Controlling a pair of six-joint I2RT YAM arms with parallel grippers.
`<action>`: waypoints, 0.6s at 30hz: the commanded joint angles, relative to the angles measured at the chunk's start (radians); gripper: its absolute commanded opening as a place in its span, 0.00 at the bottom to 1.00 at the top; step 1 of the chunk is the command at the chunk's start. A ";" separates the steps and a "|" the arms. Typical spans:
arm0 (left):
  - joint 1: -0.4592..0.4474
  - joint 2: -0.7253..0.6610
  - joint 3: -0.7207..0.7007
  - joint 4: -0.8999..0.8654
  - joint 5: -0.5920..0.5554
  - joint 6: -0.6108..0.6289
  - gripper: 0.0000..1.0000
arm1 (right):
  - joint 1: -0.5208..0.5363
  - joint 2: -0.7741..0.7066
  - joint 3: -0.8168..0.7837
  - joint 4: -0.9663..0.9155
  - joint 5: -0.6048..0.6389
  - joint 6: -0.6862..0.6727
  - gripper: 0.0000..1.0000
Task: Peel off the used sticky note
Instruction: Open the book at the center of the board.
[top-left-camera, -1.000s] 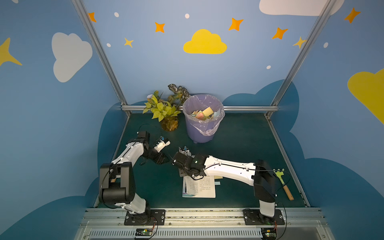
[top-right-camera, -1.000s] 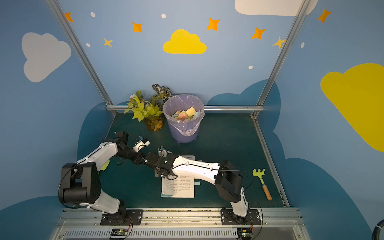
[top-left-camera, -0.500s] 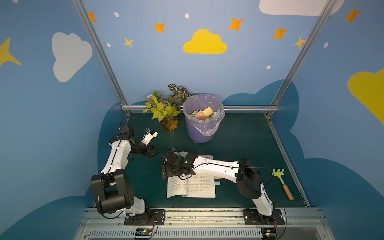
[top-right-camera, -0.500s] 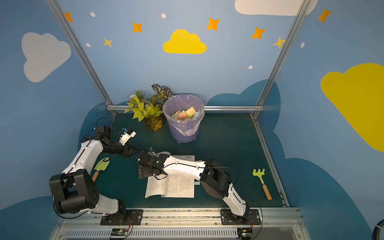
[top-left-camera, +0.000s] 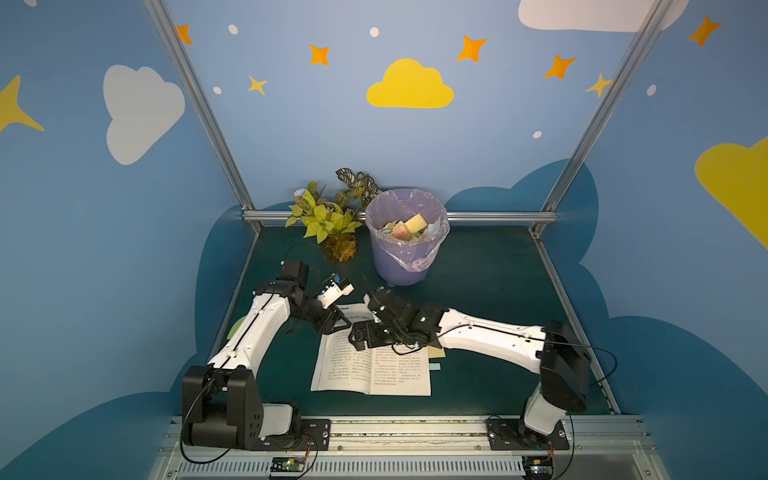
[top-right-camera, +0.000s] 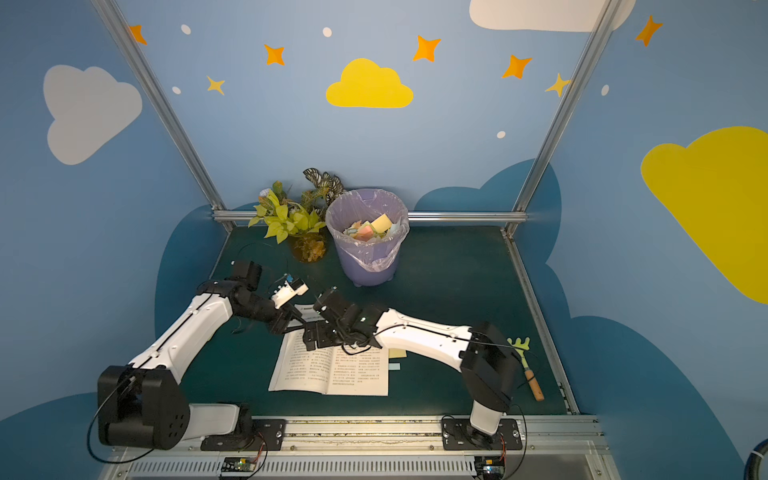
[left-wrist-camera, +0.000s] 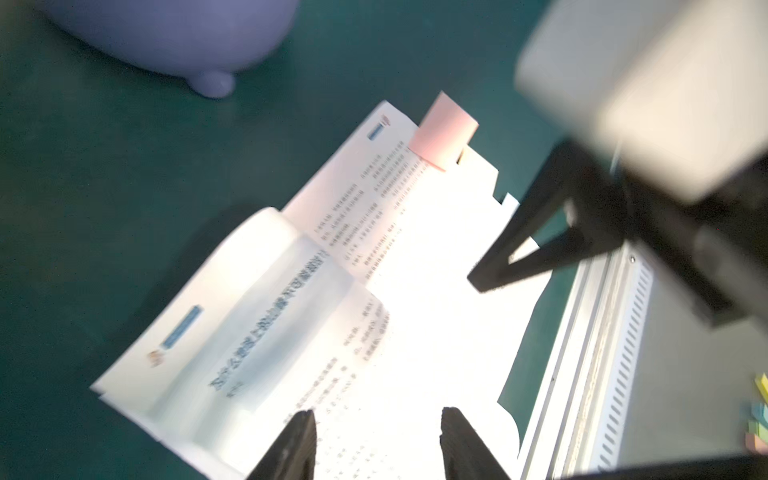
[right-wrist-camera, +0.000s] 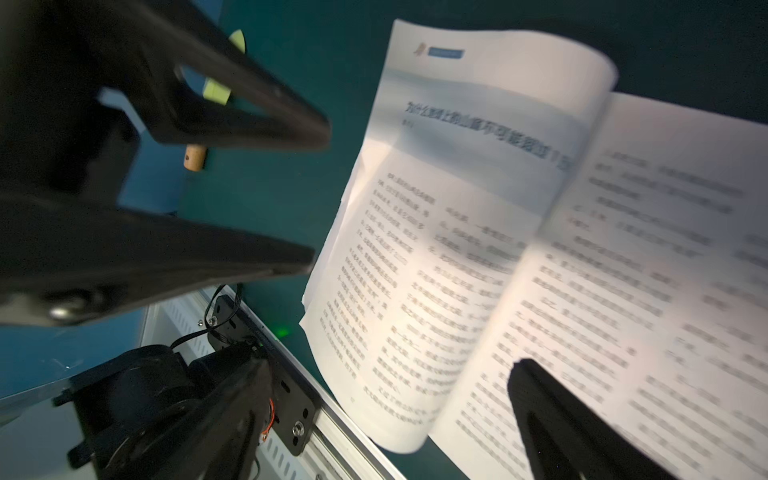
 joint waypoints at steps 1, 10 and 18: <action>-0.108 0.009 -0.035 0.052 -0.081 -0.038 0.52 | -0.092 -0.127 -0.101 -0.024 0.006 -0.017 0.96; -0.190 0.189 -0.056 0.145 -0.363 -0.036 0.51 | -0.349 -0.303 -0.323 -0.091 -0.017 -0.025 0.96; -0.038 0.273 -0.061 0.190 -0.491 0.031 0.51 | -0.555 -0.303 -0.463 0.023 -0.130 -0.018 0.95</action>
